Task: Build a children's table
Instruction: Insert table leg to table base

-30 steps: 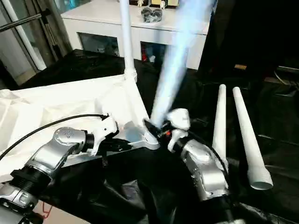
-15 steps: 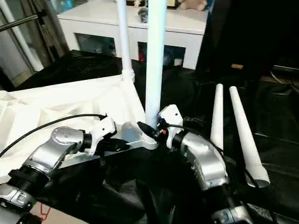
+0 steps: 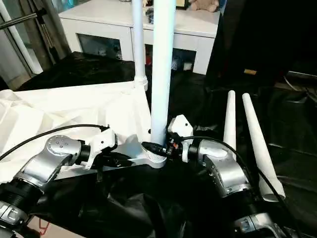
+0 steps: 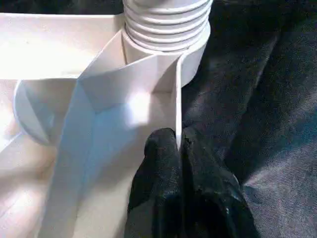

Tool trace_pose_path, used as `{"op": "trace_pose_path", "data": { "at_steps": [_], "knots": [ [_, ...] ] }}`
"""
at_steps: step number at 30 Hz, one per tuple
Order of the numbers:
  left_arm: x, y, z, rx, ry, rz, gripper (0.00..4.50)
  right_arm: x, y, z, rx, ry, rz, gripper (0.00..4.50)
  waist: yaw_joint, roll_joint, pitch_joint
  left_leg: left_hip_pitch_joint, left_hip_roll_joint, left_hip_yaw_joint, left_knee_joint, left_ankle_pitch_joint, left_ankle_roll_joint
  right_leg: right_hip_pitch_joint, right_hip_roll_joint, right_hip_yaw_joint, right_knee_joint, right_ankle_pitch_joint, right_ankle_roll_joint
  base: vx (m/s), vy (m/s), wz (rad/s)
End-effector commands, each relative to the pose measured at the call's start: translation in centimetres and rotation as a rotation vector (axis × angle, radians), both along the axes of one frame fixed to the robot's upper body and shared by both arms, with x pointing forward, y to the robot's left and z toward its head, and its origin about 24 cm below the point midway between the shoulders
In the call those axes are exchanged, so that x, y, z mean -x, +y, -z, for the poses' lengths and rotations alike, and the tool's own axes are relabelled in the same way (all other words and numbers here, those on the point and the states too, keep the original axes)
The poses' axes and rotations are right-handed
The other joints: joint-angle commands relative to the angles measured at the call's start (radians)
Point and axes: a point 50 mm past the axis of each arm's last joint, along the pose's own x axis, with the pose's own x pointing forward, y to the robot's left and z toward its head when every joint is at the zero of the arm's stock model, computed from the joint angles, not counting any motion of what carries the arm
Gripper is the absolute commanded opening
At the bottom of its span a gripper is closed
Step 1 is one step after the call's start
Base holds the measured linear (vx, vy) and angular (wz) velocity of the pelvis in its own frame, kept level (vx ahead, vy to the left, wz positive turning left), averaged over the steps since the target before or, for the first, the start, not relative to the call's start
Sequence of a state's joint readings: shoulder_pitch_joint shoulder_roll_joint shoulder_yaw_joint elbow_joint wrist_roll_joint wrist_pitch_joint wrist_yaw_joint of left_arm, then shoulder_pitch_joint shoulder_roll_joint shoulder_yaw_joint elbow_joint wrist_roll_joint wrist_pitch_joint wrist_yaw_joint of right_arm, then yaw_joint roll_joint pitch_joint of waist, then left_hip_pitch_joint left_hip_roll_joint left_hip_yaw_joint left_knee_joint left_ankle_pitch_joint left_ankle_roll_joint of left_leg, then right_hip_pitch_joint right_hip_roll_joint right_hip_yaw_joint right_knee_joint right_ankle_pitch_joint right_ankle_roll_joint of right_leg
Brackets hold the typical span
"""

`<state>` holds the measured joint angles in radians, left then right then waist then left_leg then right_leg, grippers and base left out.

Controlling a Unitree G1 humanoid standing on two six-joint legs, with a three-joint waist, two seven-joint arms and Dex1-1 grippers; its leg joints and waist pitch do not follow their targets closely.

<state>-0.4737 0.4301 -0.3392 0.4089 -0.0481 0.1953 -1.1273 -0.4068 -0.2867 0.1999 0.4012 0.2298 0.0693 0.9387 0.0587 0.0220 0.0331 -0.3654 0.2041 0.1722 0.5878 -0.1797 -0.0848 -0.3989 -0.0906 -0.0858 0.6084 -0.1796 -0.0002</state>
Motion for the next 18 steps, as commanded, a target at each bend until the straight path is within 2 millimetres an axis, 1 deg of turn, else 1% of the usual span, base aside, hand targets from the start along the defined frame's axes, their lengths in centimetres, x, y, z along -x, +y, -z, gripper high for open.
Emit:
{"op": "trace_pose_path", "data": {
  "at_steps": [1, 2, 3, 4, 5, 6, 7, 8, 9, 10, 11, 12, 13, 14, 15, 16, 17, 18],
  "knots": [
    [-1.0, -0.9, -1.7, 0.065, -0.076, -0.046, 0.0, 0.7, -0.8, 4.3, 0.14, 0.159, 0.115, 1.89, -0.003, -0.004, -0.04, 0.009, 0.022, -0.007, -0.081, -0.355, 0.007, 0.034, -0.054, 0.044, -0.099, -0.444, -0.164, 0.0, 0.0, 0.0],
    [-1.4, -1.2, -1.8, 0.069, -0.086, -0.083, 0.0, 0.0, -1.1, 4.6, 0.154, 0.159, 0.207, 1.89, -0.004, -0.004, -0.039, 0.011, 0.021, -0.009, -0.081, -0.365, 0.002, 0.034, -0.055, 0.043, -0.101, -0.468, -0.156, 0.0, 0.0, 0.0],
    [-1.6, -1.4, -1.8, 0.069, -0.091, -0.098, 0.0, -0.3, -1.2, 4.7, 0.159, 0.161, 0.247, 1.89, -0.009, -0.005, -0.037, 0.011, 0.02, -0.01, -0.081, -0.379, -0.006, 0.031, -0.054, 0.043, -0.104, -0.503, -0.141, 0.0, 0.0, 0.0],
    [-2.1, -1.9, -2.0, 0.068, -0.108, -0.132, 0.0, -1.0, -1.4, 4.9, 0.171, 0.168, 0.351, 1.89, -0.014, -0.005, -0.033, 0.014, 0.017, -0.012, -0.081, -0.4, -0.011, 0.028, -0.054, 0.039, -0.111, -0.552, -0.122, 0.0, 0.0, 0.0],
    [-2.4, -2.1, -2.1, 0.064, -0.114, -0.161, 0.0, -1.4, -1.5, 5.0, 0.175, 0.176, 0.408, 1.89, -0.017, -0.003, -0.031, 0.021, 0.013, -0.014, -0.077, -0.431, -0.017, 0.023, -0.055, 0.034, -0.121, -0.623, -0.097, 0.0, 0.0, 0.0],
    [-2.7, -2.4, -2.2, 0.062, -0.12, -0.194, 0.0, -1.7, -1.6, 5.2, 0.174, 0.189, 0.465, 1.89, -0.022, -0.004, -0.031, 0.023, 0.011, -0.017, -0.075, -0.447, -0.019, 0.021, -0.057, 0.028, -0.129, -0.666, -0.076, 0.0, 0.0, 0.0],
    [-3.0, -2.8, -2.3, 0.062, -0.126, -0.225, 0.0, -2.0, -1.5, 5.3, 0.171, 0.2, 0.513, 1.89, -0.023, -0.003, -0.031, 0.024, 0.01, -0.018, -0.074, -0.454, -0.018, 0.021, -0.056, 0.024, -0.133, -0.678, -0.066, 0.0, 0.0, 0.0],
    [-3.4, -3.3, -2.4, 0.06, -0.131, -0.262, 0.0, -2.2, -1.5, 5.4, 0.167, 0.212, 0.561, 1.89, -0.023, 0.001, -0.031, 0.026, 0.01, -0.019, -0.074, -0.463, -0.018, 0.02, -0.056, 0.021, -0.134, -0.681, -0.063, 0.0, 0.0, 0.0],
    [-3.9, -3.8, -2.5, 0.055, -0.135, -0.321, 0.0, -2.5, -1.3, 5.6, 0.16, 0.234, 0.606, 1.89, -0.03, 0.002, -0.031, 0.03, 0.012, -0.02, -0.074, -0.482, -0.017, 0.02, -0.053, 0.011, -0.141, -0.67, -0.062, 0.0, 0.0, 0.0],
    [-3.9, -3.8, -2.5, 0.055, -0.135, -0.321, 0.0, -2.5, -1.3, 5.6, 0.16, 0.234, 0.606, 1.89, -0.027, 0.002, -0.032, 0.032, 0.01, -0.022, -0.074, -0.478, -0.015, 0.021, -0.055, 0.009, -0.144, -0.661, -0.062, 0.0, 0.0, 0.0],
    [-4.4, -4.6, -2.6, 0.053, -0.143, -0.382, 0.0, -2.7, -1.0, 5.8, 0.153, 0.254, 0.654, 1.89, -0.03, 0.001, -0.033, 0.028, 0.013, -0.022, -0.078, -0.48, -0.009, 0.025, -0.053, 0.007, -0.143, -0.632, -0.068, 0.0, 0.0, 0.0],
    [-4.8, -5.4, -2.6, 0.059, -0.14, -0.432, 0.0, -2.9, -0.6, 6.0, 0.147, 0.277, 0.695, 1.89, -0.031, 0.01, -0.03, 0.034, 0.015, -0.021, -0.081, -0.501, -0.009, 0.02, -0.051, 0.006, -0.148, -0.618, -0.076, 0.0, 0.0, 0.0],
    [-4.9, -6.2, -2.6, 0.061, -0.136, -0.452, 0.0, -3.0, -0.1, 6.1, 0.138, 0.299, 0.713, 1.89, -0.032, 0.01, -0.03, 0.038, 0.014, -0.022, -0.079, -0.512, -0.009, 0.019, -0.051, 0.001, -0.15, -0.61, -0.079, 0.0, 0.0, 0.0],
    [-5.0, -6.8, -2.5, 0.056, -0.135, -0.456, 0.0, -3.0, 0.5, 6.2, 0.132, 0.32, 0.714, 1.89, -0.035, 0.01, -0.03, 0.036, 0.013, -0.024, -0.081, -0.525, -0.006, 0.023, -0.051, -0.002, -0.151, -0.601, -0.081, 0.0, 0.0, 0.0],
    [-5.0, -7.2, -2.3, 0.048, -0.133, -0.45, 0.0, -3.0, 1.0, 6.3, 0.136, 0.327, 0.699, 1.89, -0.035, 0.015, -0.028, 0.036, 0.016, -0.027, -0.085, -0.545, -0.007, 0.025, -0.051, -0.004, -0.153, -0.592, -0.078, 0.0, 0.0, 0.0],
    [-5.0, -7.4, -2.3, 0.041, -0.132, -0.446, 0.0, -2.9, 1.4, 6.4, 0.143, 0.329, 0.687, 1.89, -0.036, 0.015, -0.03, 0.037, 0.016, -0.028, -0.086, -0.55, -0.007, 0.028, -0.052, -0.004, -0.153, -0.582, -0.079, 0.0, 0.0, 0.0],
    [-4.9, -7.5, -2.2, 0.036, -0.132, -0.446, 0.0, -2.8, 1.7, 6.5, 0.149, 0.331, 0.674, 1.89, -0.036, 0.016, -0.033, 0.03, 0.017, -0.03, -0.091, -0.544, -0.005, 0.036, -0.055, -0.002, -0.148, -0.553, -0.084, 0.0, 0.0, 0.0],
    [-4.9, -7.5, -2.2, 0.036, -0.132, -0.446, 0.0, -2.8, 1.7, 6.5, 0.149, 0.331, 0.674, 1.89, -0.035, 0.014, -0.032, 0.027, 0.018, -0.029, -0.094, -0.541, -0.001, 0.035, -0.056, 0.001, -0.148, -0.543, -0.087, 0.0, 0.0, 0.0]
  ]
}}
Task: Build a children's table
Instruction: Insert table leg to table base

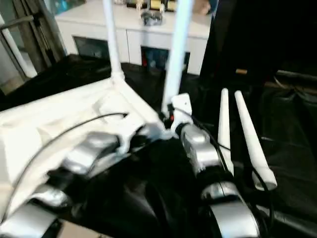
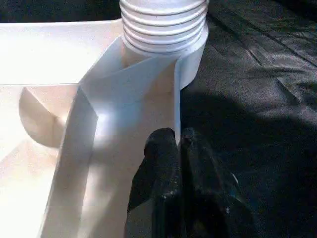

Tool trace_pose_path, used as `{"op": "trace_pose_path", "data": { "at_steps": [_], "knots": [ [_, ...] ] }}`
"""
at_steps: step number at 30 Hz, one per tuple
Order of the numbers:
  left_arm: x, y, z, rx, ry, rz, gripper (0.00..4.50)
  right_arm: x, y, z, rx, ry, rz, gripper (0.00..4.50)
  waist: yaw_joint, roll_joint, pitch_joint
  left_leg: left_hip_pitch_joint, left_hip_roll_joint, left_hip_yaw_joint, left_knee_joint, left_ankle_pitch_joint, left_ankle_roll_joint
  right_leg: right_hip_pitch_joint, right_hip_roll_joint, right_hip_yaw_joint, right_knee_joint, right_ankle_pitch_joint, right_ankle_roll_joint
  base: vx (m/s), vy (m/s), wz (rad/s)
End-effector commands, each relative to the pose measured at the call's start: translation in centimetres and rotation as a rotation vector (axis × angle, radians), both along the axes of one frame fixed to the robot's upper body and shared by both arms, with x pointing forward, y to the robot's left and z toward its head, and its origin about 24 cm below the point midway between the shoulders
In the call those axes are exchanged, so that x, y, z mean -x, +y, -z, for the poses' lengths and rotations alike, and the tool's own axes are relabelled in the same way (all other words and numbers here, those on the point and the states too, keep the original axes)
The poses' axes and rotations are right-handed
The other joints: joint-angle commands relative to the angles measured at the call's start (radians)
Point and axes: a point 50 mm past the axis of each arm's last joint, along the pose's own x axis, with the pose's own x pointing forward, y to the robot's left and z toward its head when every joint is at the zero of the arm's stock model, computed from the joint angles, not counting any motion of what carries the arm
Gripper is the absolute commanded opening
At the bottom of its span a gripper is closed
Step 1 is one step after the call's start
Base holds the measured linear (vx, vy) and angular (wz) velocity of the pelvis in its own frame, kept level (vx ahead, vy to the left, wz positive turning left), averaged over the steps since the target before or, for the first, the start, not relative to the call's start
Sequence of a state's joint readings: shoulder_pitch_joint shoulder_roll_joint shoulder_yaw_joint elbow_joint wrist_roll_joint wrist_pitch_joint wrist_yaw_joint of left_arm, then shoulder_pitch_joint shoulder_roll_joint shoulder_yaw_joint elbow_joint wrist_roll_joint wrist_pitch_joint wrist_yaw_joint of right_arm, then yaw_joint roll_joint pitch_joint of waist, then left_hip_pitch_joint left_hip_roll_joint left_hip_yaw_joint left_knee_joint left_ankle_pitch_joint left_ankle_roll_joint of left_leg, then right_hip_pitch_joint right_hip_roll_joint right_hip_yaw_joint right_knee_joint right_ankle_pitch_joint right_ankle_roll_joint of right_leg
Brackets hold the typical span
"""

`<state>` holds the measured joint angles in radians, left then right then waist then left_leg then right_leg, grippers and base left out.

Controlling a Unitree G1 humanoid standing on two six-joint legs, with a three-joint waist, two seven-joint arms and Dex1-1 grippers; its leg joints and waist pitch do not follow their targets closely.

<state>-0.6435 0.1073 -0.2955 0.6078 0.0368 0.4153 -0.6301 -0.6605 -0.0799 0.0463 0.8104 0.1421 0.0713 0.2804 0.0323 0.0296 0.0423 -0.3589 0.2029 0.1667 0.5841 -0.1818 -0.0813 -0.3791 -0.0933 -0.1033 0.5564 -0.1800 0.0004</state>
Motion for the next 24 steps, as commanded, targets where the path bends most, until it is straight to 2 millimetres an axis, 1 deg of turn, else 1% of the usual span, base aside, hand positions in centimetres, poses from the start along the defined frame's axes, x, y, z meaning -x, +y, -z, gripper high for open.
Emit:
{"op": "trace_pose_path", "data": {
  "at_steps": [1, 2, 3, 4, 5, 7, 8, 9, 10, 11, 12, 13, 14, 15, 16, 17, 18, 19, 20, 21, 22, 23, 24],
  "knots": [
    [-1.4, -0.4, -2.6, 0.022, -0.113, -0.031, 0.0, 3.1, 0.5, 5.9, 0.042, 0.28, -0.028, 1.89, -0.008, 0.006, -0.041, 0.022, 0.019, -0.023, -0.09, -0.543, -0.005, 0.013, -0.053, 0.02, -0.096, -0.544, -0.09, 0.0, 0.0, 0.0],
    [-1.4, -0.4, -2.5, 0.018, -0.111, -0.033, 0.0, 3.2, 0.7, 6.0, 0.052, 0.277, -0.038, 1.89, -0.007, 0.004, -0.04, 0.025, 0.017, -0.02, -0.088, -0.545, -0.004, 0.009, -0.054, 0.022, -0.097, -0.552, -0.093, 0.0, 0.0, 0.0],
    [-1.4, -0.3, -2.4, 0.012, -0.111, -0.037, 0.0, 3.2, 0.8, 6.0, 0.057, 0.273, -0.04, 1.89, -0.006, 0.003, -0.04, 0.025, 0.016, -0.019, -0.087, -0.539, -0.002, 0.008, -0.055, 0.024, -0.098, -0.562, -0.094, 0.0, 0.0, 0.0],
    [-1.5, -0.2, -2.3, 0.004, -0.111, -0.042, 0.0, 3.2, 0.9, 6.0, 0.053, 0.271, -0.043, 1.89, -0.006, 0.004, -0.039, 0.026, 0.016, -0.019, -0.087, -0.539, -0.002, 0.007, -0.056, 0.024, -0.099, -0.568, -0.093, 0.0, 0.0, 0.0],
    [-1.5, -0.1, -2.3, 0.0, -0.112, -0.047, 0.0, 3.2, 1.0, 6.0, 0.05, 0.272, -0.042, 1.89, -0.007, 0.003, -0.039, 0.027, 0.015, -0.019, -0.086, -0.539, 0.001, 0.006, -0.056, 0.023, -0.101, -0.58, -0.09, 0.0, 0.0, 0.0],
    [-1.6, 0.1, -2.2, -0.007, -0.111, -0.056, 0.0, 3.1, 1.1, 5.9, 0.053, 0.266, -0.046, 1.89, -0.008, 0.004, -0.036, 0.031, 0.014, -0.018, -0.085, -0.549, 0.002, 0.002, -0.056, 0.019, -0.107, -0.606, -0.08, 0.0, 0.0, 0.0],
    [-1.6, 0.1, -2.2, -0.007, -0.111, -0.057, 0.0, 3.1, 1.1, 5.9, 0.053, 0.266, -0.046, 1.89, -0.008, 0.004, -0.035, 0.038, 0.011, -0.018, -0.082, -0.563, 0.001, -0.003, -0.054, 0.015, -0.114, -0.63, -0.068, 0.0, 0.0, 0.0],
    [-1.6, 0.1, -2.1, -0.007, -0.111, -0.057, 0.0, 3.1, 1.1, 5.9, 0.054, 0.266, -0.046, 1.89, -0.011, 0.005, -0.031, 0.048, 0.01, -0.017, -0.078, -0.587, 0.003, -0.009, -0.051, 0.004, -0.126, -0.657, -0.053, 0.0, 0.0, 0.0],
    [-1.6, 0.1, -2.1, -0.007, -0.111, -0.057, 0.0, 3.1, 1.1, 5.9, 0.055, 0.264, -0.05, 1.89, -0.013, 0.004, -0.029, 0.052, 0.008, -0.018, -0.077, -0.599, 0.004, -0.01, -0.049, -0.004, -0.131, -0.67, -0.042, 0.0, 0.0, 0.0],
    [-1.6, 0.2, -2.2, -0.006, -0.111, -0.052, 0.0, 3.0, 1.2, 5.8, 0.045, 0.263, -0.054, 1.89, -0.017, 0.011, -0.029, 0.056, 0.01, -0.022, -0.079, -0.618, 0.005, -0.003, -0.048, -0.018, -0.136, -0.669, -0.028, 0.0, 0.0, 0.0],
    [-1.6, 0.2, -2.2, -0.005, -0.111, -0.048, 0.0, 3.0, 1.3, 5.8, 0.038, 0.264, -0.057, 1.89, -0.023, 0.016, -0.03, 0.043, 0.02, -0.028, -0.091, -0.631, 0.002, 0.018, -0.05, -0.024, -0.129, -0.621, -0.025, 0.0, 0.0, 0.0],
    [-1.5, 0.2, -2.2, -0.004, -0.11, -0.045, 0.0, 3.0, 1.3, 5.7, 0.036, 0.263, -0.063, 1.89, -0.019, 0.023, -0.031, 0.039, 0.027, -0.033, -0.1, -0.648, -0.002, 0.025, -0.052, -0.021, -0.119, -0.594, -0.03, 0.0, 0.0, 0.0],
    [-1.5, 0.2, -2.2, -0.003, -0.11, -0.042, 0.0, 3.0, 1.3, 5.7, 0.035, 0.261, -0.066, 2.24, -0.02, 0.022, -0.032, 0.04, 0.03, -0.036, -0.107, -0.669, -0.009, 0.028, -0.054, -0.017, -0.116, -0.559, -0.041, 0.0, 0.0, 0.0],
    [-1.5, 0.2, -2.2, 0.001, -0.111, -0.033, 0.0, 2.9, 1.3, 5.6, 0.028, 0.258, -0.066, 2.59, -0.019, 0.02, -0.031, 0.043, 0.028, -0.035, -0.106, -0.673, -0.011, 0.023, -0.055, -0.016, -0.118, -0.56, -0.046, 0.0, 0.0, 0.0],
    [-1.4, 0.2, -2.2, 0.006, -0.113, -0.023, 0.0, 2.8, 1.4, 5.4, 0.018, 0.252, -0.07, 2.59, -0.019, 0.018, -0.027, 0.057, 0.021, -0.03, -0.097, -0.677, -0.011, 0.008, -0.056, -0.02, -0.132, -0.596, -0.048, 0.0, 0.0, 0.0],
    [-1.3, 0.2, -2.2, 0.01, -0.115, -0.017, 0.0, 2.8, 1.4, 5.3, 0.011, 0.248, -0.072, 2.59, -0.024, 0.019, -0.023, 0.067, 0.017, -0.029, -0.089, -0.69, -0.008, 0.0, -0.054, -0.036, -0.145, -0.632, -0.033, 0.0, 0.0, 0.0],
    [-1.3, 0.2, -2.3, 0.013, -0.122, -0.005, 0.0, 2.7, 1.4, 5.1, 0.004, 0.239, -0.075, 2.79, -0.027, 0.018, -0.022, 0.065, 0.016, -0.029, -0.089, -0.689, -0.003, 0.007, -0.053, -0.043, -0.149, -0.637, -0.023, 0.0, 0.0, 0.0],
    [-1.2, 0.2, -2.3, 0.017, -0.122, 0.005, 0.0, 2.5, 1.4, 4.9, -0.009, 0.229, -0.079, 2.79, -0.032, 0.024, -0.022, 0.048, 0.024, -0.039, -0.102, -0.704, -0.002, 0.029, -0.052, -0.052, -0.136, -0.618, -0.01, 0.0, 0.0, 0.0],
    [-1.1, 0.2, -2.3, 0.021, -0.127, 0.022, 0.0, 2.4, 1.4, 4.6, -0.025, 0.219, -0.082, 3.03, -0.032, 0.026, -0.027, 0.021, 0.041, -0.049, -0.122, -0.727, -0.004, 0.058, -0.058, -0.033, -0.094, -0.537, -0.022, 0.0, 0.0, 0.0],
    [-1.0, 0.2, -2.4, 0.024, -0.128, 0.038, 0.0, 2.3, 1.4, 4.3, -0.036, 0.21, -0.083, 3.03, -0.027, 0.029, -0.026, 0.026, 0.044, -0.046, -0.128, -0.737, -0.008, 0.052, -0.061, -0.023, -0.093, -0.523, -0.036, 0.0, 0.0, 0.0],
    [-0.9, 0.2, -2.4, 0.028, -0.127, 0.051, 0.0, 2.2, 1.4, 4.1, -0.048, 0.201, -0.086, 3.1, -0.03, 0.02, -0.025, 0.05, 0.029, -0.035, -0.112, -0.722, -0.013, 0.021, -0.067, -0.024, -0.116, -0.571, -0.054, 0.0, 0.0, 0.0],
    [-0.8, 0.2, -2.4, 0.029, -0.126, 0.055, 0.0, 2.1, 1.3, 4.0, -0.052, 0.198, -0.088, 3.16, -0.033, 0.013, -0.025, 0.06, 0.009, -0.026, -0.084, -0.645, -0.002, 0.005, -0.078, -0.035, -0.143, -0.652, -0.048, 0.0, 0.0, 0.0],
    [-0.7, 0.2, -2.4, 0.031, -0.127, 0.065, 0.0, 2.1, 1.3, 3.9, -0.051, 0.192, -0.096, 3.3, -0.034, 0.013, -0.023, 0.048, 0.006, -0.027, -0.079, -0.586, 0.012, 0.015, -0.082, -0.045, -0.149, -0.69, -0.029, 0.0, 0.0, 0.0]
  ]
}}
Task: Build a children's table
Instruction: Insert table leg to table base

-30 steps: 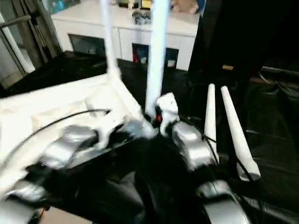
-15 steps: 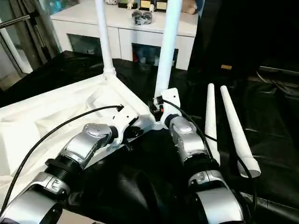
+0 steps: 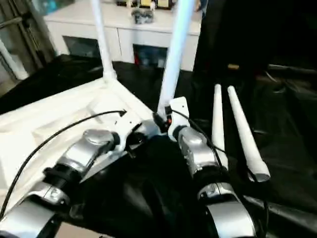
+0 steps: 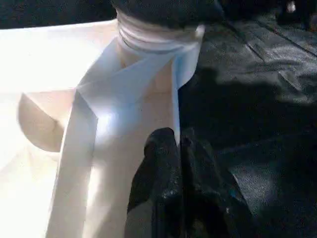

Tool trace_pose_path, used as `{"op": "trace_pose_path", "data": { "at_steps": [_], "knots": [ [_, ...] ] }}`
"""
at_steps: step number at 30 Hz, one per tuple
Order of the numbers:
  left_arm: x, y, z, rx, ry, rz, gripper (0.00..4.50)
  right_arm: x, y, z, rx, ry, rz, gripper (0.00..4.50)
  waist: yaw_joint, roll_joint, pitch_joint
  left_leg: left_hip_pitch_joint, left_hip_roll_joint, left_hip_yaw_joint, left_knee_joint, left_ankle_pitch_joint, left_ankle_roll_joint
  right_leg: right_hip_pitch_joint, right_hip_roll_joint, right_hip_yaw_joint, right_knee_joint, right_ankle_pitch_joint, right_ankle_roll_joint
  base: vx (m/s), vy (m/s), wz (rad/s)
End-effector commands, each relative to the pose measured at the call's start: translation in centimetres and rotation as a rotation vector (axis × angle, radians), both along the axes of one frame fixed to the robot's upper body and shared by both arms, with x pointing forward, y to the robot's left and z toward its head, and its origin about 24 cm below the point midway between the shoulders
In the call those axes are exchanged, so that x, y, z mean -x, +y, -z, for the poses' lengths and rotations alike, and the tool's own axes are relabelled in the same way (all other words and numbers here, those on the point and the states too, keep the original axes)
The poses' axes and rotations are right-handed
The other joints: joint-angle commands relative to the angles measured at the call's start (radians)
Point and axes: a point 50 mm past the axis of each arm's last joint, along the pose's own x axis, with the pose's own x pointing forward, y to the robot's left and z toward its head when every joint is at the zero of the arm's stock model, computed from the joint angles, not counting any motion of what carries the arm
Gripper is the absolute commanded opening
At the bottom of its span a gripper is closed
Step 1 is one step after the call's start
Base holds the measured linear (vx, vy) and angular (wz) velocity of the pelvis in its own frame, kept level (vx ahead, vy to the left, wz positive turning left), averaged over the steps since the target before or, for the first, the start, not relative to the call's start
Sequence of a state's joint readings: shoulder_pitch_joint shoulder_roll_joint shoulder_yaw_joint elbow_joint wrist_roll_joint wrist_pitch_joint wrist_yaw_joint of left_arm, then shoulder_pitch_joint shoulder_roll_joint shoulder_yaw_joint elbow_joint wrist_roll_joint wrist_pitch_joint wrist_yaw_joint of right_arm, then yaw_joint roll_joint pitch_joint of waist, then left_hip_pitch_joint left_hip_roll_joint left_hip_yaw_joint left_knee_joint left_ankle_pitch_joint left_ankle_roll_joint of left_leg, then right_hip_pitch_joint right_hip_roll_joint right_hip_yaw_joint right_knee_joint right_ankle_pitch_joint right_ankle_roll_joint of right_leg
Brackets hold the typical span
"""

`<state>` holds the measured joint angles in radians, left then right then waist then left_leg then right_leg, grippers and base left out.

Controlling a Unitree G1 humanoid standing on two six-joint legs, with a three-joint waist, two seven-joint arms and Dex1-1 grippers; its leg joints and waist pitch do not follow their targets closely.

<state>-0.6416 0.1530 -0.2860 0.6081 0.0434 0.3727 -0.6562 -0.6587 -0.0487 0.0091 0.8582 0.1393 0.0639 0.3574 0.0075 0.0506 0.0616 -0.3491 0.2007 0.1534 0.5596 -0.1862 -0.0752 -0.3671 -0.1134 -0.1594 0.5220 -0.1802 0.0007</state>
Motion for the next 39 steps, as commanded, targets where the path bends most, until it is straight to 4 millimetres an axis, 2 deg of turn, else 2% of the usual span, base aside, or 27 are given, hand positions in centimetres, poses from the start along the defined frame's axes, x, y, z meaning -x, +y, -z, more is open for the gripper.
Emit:
{"op": "trace_pose_path", "data": {
  "at_steps": [1, 2, 3, 4, 5, 7, 9, 11, 12, 14, 15, 16, 17, 18, 20, 21, 23, 24, 25, 27, 28, 30, 31, 32, 34, 37, 39],
  "knots": [
    [-0.2, -1.2, -2.2, 0.048, -0.092, 0.076, 0.0, 1.5, 0.5, 2.7, 0.012, 0.134, -0.05, 3.42, -0.008, -0.005, -0.042, 0.034, 0.011, -0.015, -0.056, -0.572, 0.007, 0.006, -0.06, 0.009, -0.114, -0.687, -0.022, 0.0, 0.0, 0.0],
    [-0.1, -1.2, -2.2, 0.049, -0.092, 0.084, 0.0, 1.4, 0.4, 2.5, 0.014, 0.128, -0.054, 3.5, -0.011, -0.001, -0.04, 0.029, 0.018, -0.018, -0.063, -0.584, 0.006, 0.01, -0.055, 0.007, -0.109, -0.661, -0.019, 0.0, 0.0, 0.0],
    [0.0, -1.1, -2.2, 0.051, -0.093, 0.1, 0.0, 1.3, 0.3, 2.2, 0.014, 0.117, -0.065, 3.55, -0.01, 0.005, -0.041, 0.029, 0.022, -0.021, -0.067, -0.6, 0.002, 0.011, -0.054, 0.008, -0.105, -0.643, -0.024, 0.0, 0.0, 0.0],
    [0.3, -0.9, -2.2, 0.055, -0.088, 0.12, 0.0, 1.2, 0.1, 1.9, 0.011, 0.105, -0.075, 3.63, -0.012, 0.005, -0.042, 0.025, 0.029, -0.023, -0.073, -0.62, -0.005, 0.015, -0.055, 0.014, -0.095, -0.602, -0.038, 0.0, 0.0, 0.0],
    [0.3, -0.9, -2.2, 0.055, -0.088, 0.121, 0.0, 1.2, 0.1, 1.9, 0.012, 0.104, -0.076, 3.74, -0.01, 0.001, -0.044, 0.016, 0.03, -0.024, -0.078, -0.607, -0.009, 0.02, -0.057, 0.023, -0.084, -0.568, -0.052, 0.0, 0.0, 0.0],
    [0.6, -0.6, -2.2, 0.055, -0.095, 0.148, 0.0, 1.0, -0.2, 1.3, 0.007, 0.071, -0.104, 3.86, -0.005, 0.001, -0.046, 0.017, 0.028, -0.019, -0.076, -0.57, -0.006, 0.014, -0.062, 0.034, -0.081, -0.551, -0.078, 0.0, 0.0, 0.0],
    [0.8, -0.4, -2.2, 0.05, -0.094, 0.163, 0.0, 0.9, -0.4, 0.8, 0.007, 0.05, -0.124, 3.96, 0.001, -0.002, -0.051, 0.007, 0.029, -0.015, -0.076, -0.496, 0.002, 0.018, -0.064, 0.048, -0.069, -0.504, -0.112, 0.0, 0.0, 0.0],
    [1.0, -0.2, -2.1, 0.05, -0.089, 0.176, 0.0, 0.9, -0.5, 0.4, 0.011, 0.025, -0.146, 3.96, 0.016, -0.012, -0.068, -0.013, 0.029, -0.001, -0.069, -0.312, 0.024, 0.024, -0.057, 0.071, -0.036, -0.303, -0.182, 0.027, -0.007, 0.02],
    [1.1, -0.1, -2.1, 0.049, -0.088, 0.181, 0.0, 0.9, -0.6, 0.2, 0.011, 0.02, -0.15, 3.96, 0.028, -0.009, -0.074, -0.009, 0.034, 0.007, -0.062, -0.24, 0.046, 0.017, -0.053, 0.078, -0.021, -0.224, -0.211, 0.065, -0.019, 0.06],
    [1.2, 0.0, -2.2, 0.048, -0.085, 0.188, 0.0, 0.8, -0.8, -0.2, 0.002, 0.005, -0.161, 3.96, 0.027, -0.021, -0.074, -0.02, 0.026, 0.016, -0.054, -0.206, 0.064, 0.017, -0.046, 0.084, -0.012, -0.207, -0.224, 0.072, -0.022, 0.05],
    [1.3, 0.1, -2.2, 0.048, -0.083, 0.191, 0.0, 0.8, -0.9, -0.3, 0.0, 0.001, -0.163, 3.96, 0.035, -0.016, -0.079, -0.018, 0.026, 0.021, -0.045, -0.158, 0.077, 0.013, -0.045, 0.094, 0.003, -0.155, -0.252, 0.084, -0.028, 0.02],
    [1.4, 0.1, -2.2, 0.047, -0.081, 0.197, 0.0, 0.8, -1.0, -0.5, -0.002, -0.008, -0.172, 3.96, 0.038, -0.014, -0.081, -0.02, 0.026, 0.022, -0.042, -0.13, 0.083, 0.015, -0.044, 0.095, 0.01, -0.115, -0.262, 0.084, -0.028, 0.02],
    [1.4, 0.2, -2.2, 0.046, -0.08, 0.202, 0.0, 0.9, -1.1, -0.6, -0.004, -0.015, -0.18, 3.96, 0.043, -0.013, -0.086, -0.022, 0.024, 0.023, -0.035, -0.065, 0.104, 0.019, -0.041, 0.096, 0.023, -0.023, -0.279, 0.081, -0.022, -0.01],
    [1.5, 0.2, -2.2, 0.045, -0.079, 0.208, 0.0, 0.9, -1.3, -0.8, -0.004, -0.018, -0.183, 3.96, 0.045, -0.011, -0.087, -0.023, 0.024, 0.023, -0.033, -0.04, 0.113, 0.021, -0.04, 0.096, 0.029, 0.015, -0.288, 0.069, -0.017, -0.03],
    [1.6, 0.3, -2.2, 0.043, -0.077, 0.218, 0.0, 1.0, -1.5, -1.0, -0.004, -0.029, -0.199, 3.96, 0.052, -0.015, -0.096, -0.022, 0.017, 0.025, -0.018, 0.059, 0.166, 0.021, -0.035, 0.096, 0.045, 0.16, -0.311, 0.06, -0.015, -0.01],
    [1.7, 0.4, -2.2, 0.043, -0.075, 0.224, 0.0, 1.1, -1.6, -1.1, -0.007, -0.032, -0.21, 3.96, 0.057, -0.015, -0.096, -0.022, 0.018, 0.026, -0.014, 0.075, 0.19, 0.018, -0.035, 0.096, 0.047, 0.179, -0.321, 0.0, 0.0, 0.0],
    [1.8, 0.4, -2.2, 0.041, -0.073, 0.234, 0.0, 1.3, -1.7, -1.1, -0.009, -0.035, -0.223, 3.96, 0.059, -0.015, -0.094, -0.03, 0.019, 0.024, -0.01, 0.073, 0.202, 0.018, -0.036, 0.097, 0.05, 0.158, -0.322, 0.0, 0.0, 0.0],
    [1.9, 0.4, -2.2, 0.04, -0.072, 0.237, 0.0, 1.4, -1.7, -1.1, -0.008, -0.035, -0.225, 3.96, 0.06, -0.015, -0.093, -0.03, 0.019, 0.025, -0.01, 0.059, 0.2, 0.018, -0.036, 0.096, 0.047, 0.132, -0.317, 0.0, 0.0, 0.0],
    [2.0, 0.5, -2.2, 0.039, -0.07, 0.241, 0.0, 1.5, -1.8, -1.0, -0.007, -0.035, -0.231, 3.96, 0.06, -0.015, -0.09, -0.03, 0.021, 0.025, -0.012, 0.022, 0.187, 0.018, -0.036, 0.096, 0.043, 0.073, -0.308, 0.0, 0.0, 0.0],
    [2.1, 0.5, -2.2, 0.036, -0.068, 0.246, 0.0, 1.7, -1.8, -1.0, -0.007, -0.034, -0.239, 3.81, 0.06, -0.014, -0.083, -0.025, 0.024, 0.026, -0.02, -0.07, 0.139, 0.014, -0.035, 0.097, 0.029, -0.06, -0.281, 0.0, 0.0, 0.0],
    [2.1, 0.7, -2.1, 0.031, -0.066, 0.254, 0.0, 1.9, -1.9, -0.9, -0.004, -0.034, -0.259, 3.81, 0.059, -0.015, -0.08, -0.025, 0.025, 0.026, -0.023, -0.094, 0.125, 0.013, -0.035, 0.098, 0.026, -0.092, -0.273, 0.0, 0.0, 0.0],
    [2.2, 0.8, -2.1, 0.026, -0.065, 0.264, 0.0, 2.2, -1.9, -0.9, -0.001, -0.035, -0.274, 3.68, 0.058, -0.015, -0.075, -0.023, 0.024, 0.026, -0.029, -0.173, 0.076, 0.01, -0.033, 0.102, 0.015, -0.19, -0.239, 0.0, 0.0, 0.0],
    [2.3, 0.9, -2.2, 0.026, -0.064, 0.27, 0.0, 2.3, -1.9, -0.9, 0.0, -0.036, -0.283, 3.68, 0.058, -0.014, -0.073, -0.022, 0.024, 0.025, -0.031, -0.191, 0.067, 0.009, -0.033, 0.103, 0.013, -0.213, -0.231, 0.0, 0.0, 0.0],
    [2.3, 1.0, -2.2, 0.026, -0.063, 0.278, 0.0, 2.3, -1.9, -0.9, 0.003, -0.038, -0.291, 3.44, 0.058, -0.016, -0.075, -0.02, 0.024, 0.025, -0.032, -0.201, 0.057, 0.008, -0.032, 0.104, 0.011, -0.235, -0.22, 0.0, 0.0, 0.0],
    [2.4, 1.0, -2.2, 0.024, -0.061, 0.286, 0.0, 2.4, -2.0, -0.9, 0.008, -0.04, -0.3, 3.32, 0.058, -0.016, -0.075, -0.021, 0.023, 0.026, -0.031, -0.2, 0.05, 0.006, -0.032, 0.106, 0.011, -0.237, -0.216, 0.0, 0.0, 0.0],
    [2.7, 1.4, -2.2, 0.022, -0.055, 0.313, 0.0, 2.7, -2.3, -0.9, 0.014, -0.041, -0.326, 3.14, 0.057, -0.017, -0.075, -0.025, 0.021, 0.025, -0.031, -0.199, 0.05, 0.007, -0.032, 0.106, 0.009, -0.264, -0.202, 0.0, 0.0, 0.0],
    [2.8, 1.6, -2.2, 0.021, -0.049, 0.329, 0.0, 2.9, -2.3, -0.9, 0.019, -0.043, -0.354, 2.94, 0.059, -0.017, -0.078, -0.024, 0.021, 0.025, -0.029, -0.181, 0.055, 0.006, -0.032, 0.107, 0.01, -0.243, -0.202, 0.0, 0.0, 0.0]
  ]
}}
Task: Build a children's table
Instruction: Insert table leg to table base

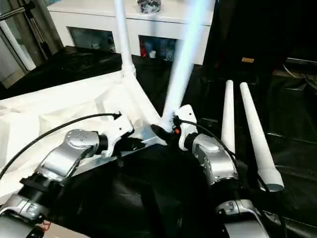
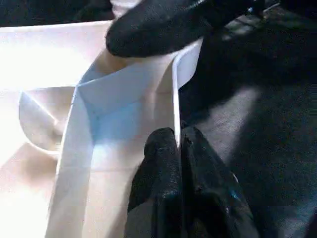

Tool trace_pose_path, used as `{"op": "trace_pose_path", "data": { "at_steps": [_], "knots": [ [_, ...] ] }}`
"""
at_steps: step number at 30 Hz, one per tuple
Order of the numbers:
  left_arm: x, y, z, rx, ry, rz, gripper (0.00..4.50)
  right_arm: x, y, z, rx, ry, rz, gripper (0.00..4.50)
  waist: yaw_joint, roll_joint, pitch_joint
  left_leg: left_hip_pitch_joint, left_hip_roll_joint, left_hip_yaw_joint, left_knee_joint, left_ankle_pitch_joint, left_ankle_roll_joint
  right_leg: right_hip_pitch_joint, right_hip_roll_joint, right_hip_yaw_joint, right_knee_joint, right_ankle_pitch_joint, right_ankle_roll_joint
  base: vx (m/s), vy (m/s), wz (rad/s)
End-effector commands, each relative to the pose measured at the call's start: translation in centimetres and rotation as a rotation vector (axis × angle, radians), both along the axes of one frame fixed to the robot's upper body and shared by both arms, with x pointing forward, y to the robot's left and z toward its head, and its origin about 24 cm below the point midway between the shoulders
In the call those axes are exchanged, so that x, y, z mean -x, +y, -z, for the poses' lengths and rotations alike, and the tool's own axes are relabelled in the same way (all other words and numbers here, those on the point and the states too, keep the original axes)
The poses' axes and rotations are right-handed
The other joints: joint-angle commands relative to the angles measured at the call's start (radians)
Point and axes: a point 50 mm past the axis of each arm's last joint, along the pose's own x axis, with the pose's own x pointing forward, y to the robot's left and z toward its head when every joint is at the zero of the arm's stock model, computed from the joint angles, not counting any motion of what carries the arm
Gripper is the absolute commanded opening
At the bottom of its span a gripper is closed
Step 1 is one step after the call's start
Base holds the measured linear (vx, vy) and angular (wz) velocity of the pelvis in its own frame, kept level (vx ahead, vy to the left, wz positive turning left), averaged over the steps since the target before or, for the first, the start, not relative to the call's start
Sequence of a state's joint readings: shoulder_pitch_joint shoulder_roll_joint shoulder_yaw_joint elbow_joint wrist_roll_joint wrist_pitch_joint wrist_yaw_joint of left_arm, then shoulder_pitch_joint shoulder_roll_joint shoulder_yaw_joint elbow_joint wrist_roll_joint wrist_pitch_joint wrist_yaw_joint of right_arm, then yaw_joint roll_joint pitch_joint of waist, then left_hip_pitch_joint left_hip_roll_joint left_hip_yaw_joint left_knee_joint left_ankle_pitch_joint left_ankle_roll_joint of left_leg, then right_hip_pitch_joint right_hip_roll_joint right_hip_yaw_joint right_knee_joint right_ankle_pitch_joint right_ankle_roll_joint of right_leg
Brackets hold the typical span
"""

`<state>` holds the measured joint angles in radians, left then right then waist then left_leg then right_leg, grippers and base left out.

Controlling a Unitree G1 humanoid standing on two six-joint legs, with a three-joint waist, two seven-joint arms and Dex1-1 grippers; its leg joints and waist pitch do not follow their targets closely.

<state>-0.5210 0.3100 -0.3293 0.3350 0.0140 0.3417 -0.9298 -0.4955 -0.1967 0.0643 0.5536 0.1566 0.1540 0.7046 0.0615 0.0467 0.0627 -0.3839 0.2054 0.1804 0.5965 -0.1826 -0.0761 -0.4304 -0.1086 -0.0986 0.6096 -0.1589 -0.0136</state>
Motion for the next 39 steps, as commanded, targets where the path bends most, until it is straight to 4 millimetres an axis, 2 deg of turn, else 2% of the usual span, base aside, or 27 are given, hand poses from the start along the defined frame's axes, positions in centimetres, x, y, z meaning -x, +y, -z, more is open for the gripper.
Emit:
{"op": "trace_pose_path", "data": {
  "at_steps": [1, 7, 12, 16, 22, 24, 26, 28, 29, 32, 39],
  "knots": [
    [0.4, -0.4, -0.6, 0.007, -0.017, 0.067, 0.0, 0.5, 0.6, 0.1, 0.003, 0.009, -0.065, 2.88, 0.005, -0.013, -0.079, 0.009, 0.017, -0.002, -0.065, -0.177, 0.057, 0.07, -0.035, 0.046, -0.075, -0.252, -0.191, 0.0, 0.0, 0.0],
    [0.8, 0.4, -0.3, 0.0, -0.008, 0.098, 0.0, 1.3, 0.4, 0.4, 0.035, 0.007, -0.124, 2.76, 0.005, -0.012, -0.083, 0.006, 0.017, -0.003, -0.062, -0.145, 0.074, 0.072, -0.034, 0.045, -0.065, -0.181, -0.216, 0.0, 0.0, 0.0],
    [0.8, 0.8, -0.3, -0.003, -0.023, 0.093, 0.0, 1.9, 0.3, 0.9, 0.059, 0.001, -0.146, 2.75, 0.004, -0.015, -0.082, 0.005, 0.016, -0.002, -0.061, -0.153, 0.072, 0.073, -0.034, 0.046, -0.066, -0.191, -0.211, 0.0, 0.0, 0.0],
    [0.7, 0.9, -0.4, 0.008, -0.041, 0.093, 0.0, 2.3, 0.2, 1.7, 0.091, 0.001, -0.148, 2.75, 0.005, -0.013, -0.083, 0.007, 0.016, -0.002, -0.061, -0.163, 0.068, 0.071, -0.034, 0.046, -0.067, -0.201, -0.209, 0.0, 0.0, 0.0],
    [0.8, 1.2, -0.1, 0.002, -0.064, 0.1, 0.0, 2.8, 0.0, 3.4, 0.14, -0.023, -0.103, 2.75, 0.003, -0.015, -0.083, 0.007, 0.015, -0.002, -0.061, -0.18, 0.061, 0.071, -0.036, 0.046, -0.071, -0.227, -0.2, 0.0, 0.0, 0.0],
    [0.9, 1.2, 0.0, 0.005, -0.069, 0.114, 0.0, 2.7, -0.3, 4.2, 0.153, -0.014, -0.061, 2.75, 0.001, -0.013, -0.08, 0.008, 0.015, -0.002, -0.064, -0.202, 0.057, 0.068, -0.035, 0.045, -0.076, -0.263, -0.193, 0.0, 0.0, 0.0],
    [1.0, 1.1, 0.1, 0.006, -0.068, 0.12, 0.0, 2.7, -0.4, 4.6, 0.145, 0.003, -0.038, 2.75, -0.003, -0.01, -0.074, 0.014, 0.016, -0.004, -0.069, -0.262, 0.041, 0.067, -0.035, 0.043, -0.085, -0.351, -0.177, 0.0, 0.0, 0.0],
    [1.0, 1.1, 0.1, 0.006, -0.07, 0.125, 0.0, 2.7, -0.4, 5.0, 0.145, 0.014, -0.034, 2.75, -0.006, -0.01, -0.072, 0.017, 0.017, -0.006, -0.072, -0.289, 0.033, 0.067, -0.036, 0.043, -0.089, -0.378, -0.171, 0.0, 0.0, 0.0],
    [1.0, 1.1, 0.1, 0.007, -0.07, 0.127, 0.0, 2.8, -0.5, 5.3, 0.16, 0.022, -0.042, 2.75, -0.008, -0.01, -0.072, 0.019, 0.017, -0.008, -0.075, -0.311, 0.025, 0.069, -0.035, 0.044, -0.088, -0.379, -0.17, 0.0, 0.0, 0.0],
    [1.0, 1.1, 0.1, 0.009, -0.068, 0.136, 0.0, 3.1, -0.5, 5.7, 0.178, 0.02, -0.068, 2.75, -0.009, -0.01, -0.074, 0.021, 0.017, -0.008, -0.075, -0.314, 0.023, 0.07, -0.035, 0.045, -0.086, -0.363, -0.176, 0.0, 0.0, 0.0],
    [1.3, 1.6, 0.2, 0.006, -0.057, 0.177, 0.0, 3.9, -0.8, 5.9, 0.157, 0.025, -0.182, 2.75, -0.007, -0.012, -0.078, 0.019, 0.018, -0.007, -0.074, -0.291, 0.045, 0.073, -0.034, 0.047, -0.08, -0.303, -0.2, 0.0, 0.0, 0.0]
  ]
}}
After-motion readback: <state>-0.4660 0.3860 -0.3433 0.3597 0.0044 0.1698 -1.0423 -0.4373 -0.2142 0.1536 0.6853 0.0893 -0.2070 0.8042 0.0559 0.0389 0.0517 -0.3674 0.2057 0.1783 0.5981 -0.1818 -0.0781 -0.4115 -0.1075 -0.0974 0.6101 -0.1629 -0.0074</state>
